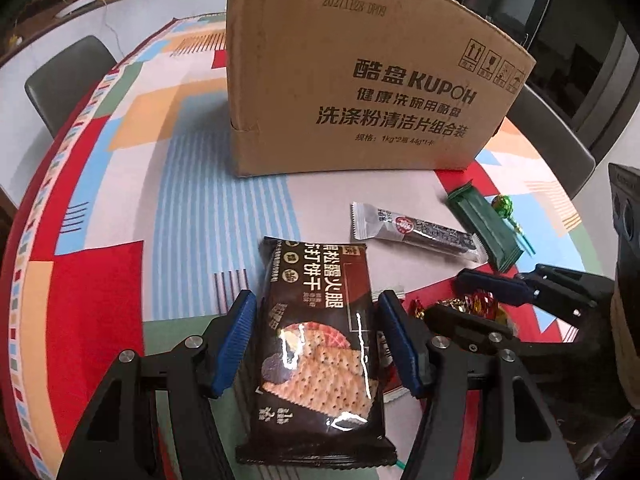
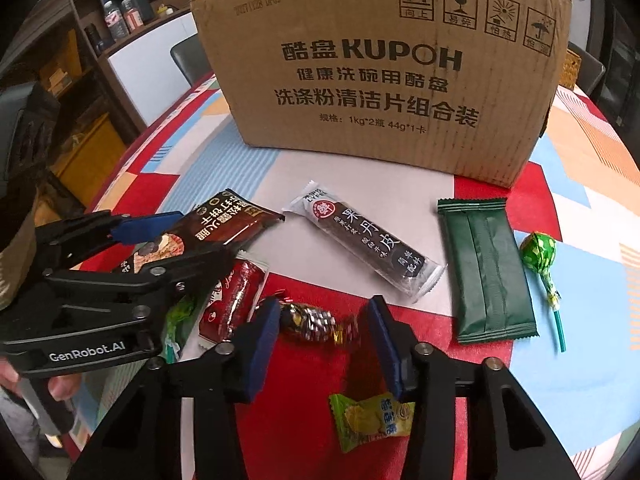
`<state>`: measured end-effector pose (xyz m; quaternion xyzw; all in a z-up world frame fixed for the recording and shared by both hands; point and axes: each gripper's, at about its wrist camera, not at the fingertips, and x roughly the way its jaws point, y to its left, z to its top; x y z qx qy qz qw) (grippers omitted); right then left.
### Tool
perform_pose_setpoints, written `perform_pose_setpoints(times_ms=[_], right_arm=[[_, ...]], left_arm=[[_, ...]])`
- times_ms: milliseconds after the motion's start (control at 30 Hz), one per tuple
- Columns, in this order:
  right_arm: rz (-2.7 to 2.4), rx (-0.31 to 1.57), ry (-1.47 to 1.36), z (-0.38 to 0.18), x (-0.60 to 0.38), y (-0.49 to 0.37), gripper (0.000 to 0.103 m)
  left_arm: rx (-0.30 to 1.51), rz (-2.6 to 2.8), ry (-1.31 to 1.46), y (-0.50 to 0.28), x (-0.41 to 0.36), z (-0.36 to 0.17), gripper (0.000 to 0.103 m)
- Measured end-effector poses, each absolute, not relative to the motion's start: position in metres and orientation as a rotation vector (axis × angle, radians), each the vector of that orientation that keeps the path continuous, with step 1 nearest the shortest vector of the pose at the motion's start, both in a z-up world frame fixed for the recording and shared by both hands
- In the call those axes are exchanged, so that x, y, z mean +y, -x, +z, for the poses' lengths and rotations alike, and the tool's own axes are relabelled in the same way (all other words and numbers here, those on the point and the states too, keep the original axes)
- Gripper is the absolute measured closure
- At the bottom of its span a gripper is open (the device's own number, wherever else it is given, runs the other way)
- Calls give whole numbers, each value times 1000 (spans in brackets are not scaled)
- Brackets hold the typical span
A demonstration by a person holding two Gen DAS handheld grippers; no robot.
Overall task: Organize snacks
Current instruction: 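Grasp the dark cracker pack with the left gripper while the right grasps a wrapped candy, then carry the cracker pack with the left gripper while the right carries the candy to the box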
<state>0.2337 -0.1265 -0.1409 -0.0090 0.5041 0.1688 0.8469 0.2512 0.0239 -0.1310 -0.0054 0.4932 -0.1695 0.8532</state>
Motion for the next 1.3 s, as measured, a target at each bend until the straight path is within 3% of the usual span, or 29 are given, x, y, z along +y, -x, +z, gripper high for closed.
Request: perform_pose_setpoints(times_ms=[67,267,767,1300], right_arm=[[359,1062,16,-141,-127,-235,69],[378,1063,11,-140,-125,-237,77],[375,1017,4,-129,-131,-228,77],[349,793,-8,-45,-154,-217,77]], left_arm=[[1041,-369,23,-251,23,-131,50],[1043,-381,21,-248,21,-130,55],[959,-317,10,-230,25,-100,55],[770,-286,-4,-221,16,-24,55]])
